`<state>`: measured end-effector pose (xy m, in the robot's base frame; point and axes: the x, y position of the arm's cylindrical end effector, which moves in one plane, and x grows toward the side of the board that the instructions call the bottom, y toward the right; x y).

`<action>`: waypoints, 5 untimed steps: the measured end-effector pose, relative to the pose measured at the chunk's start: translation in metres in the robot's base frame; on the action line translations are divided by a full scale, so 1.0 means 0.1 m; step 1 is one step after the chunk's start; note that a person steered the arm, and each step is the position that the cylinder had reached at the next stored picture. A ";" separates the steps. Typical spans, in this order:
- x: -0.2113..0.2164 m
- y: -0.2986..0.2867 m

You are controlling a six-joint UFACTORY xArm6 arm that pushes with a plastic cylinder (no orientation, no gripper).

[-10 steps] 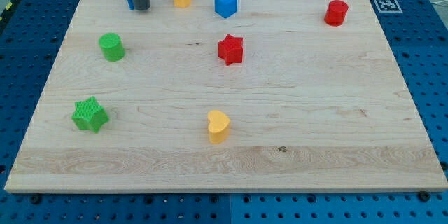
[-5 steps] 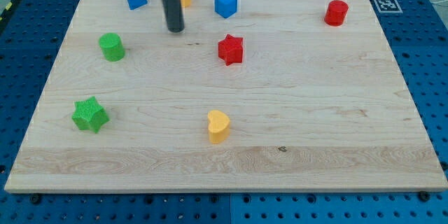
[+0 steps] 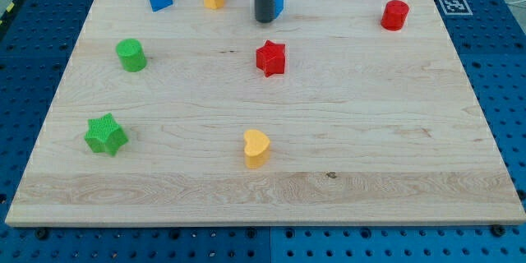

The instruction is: Push blue cube a bit up

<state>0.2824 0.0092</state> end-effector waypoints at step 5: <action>-0.31 0.13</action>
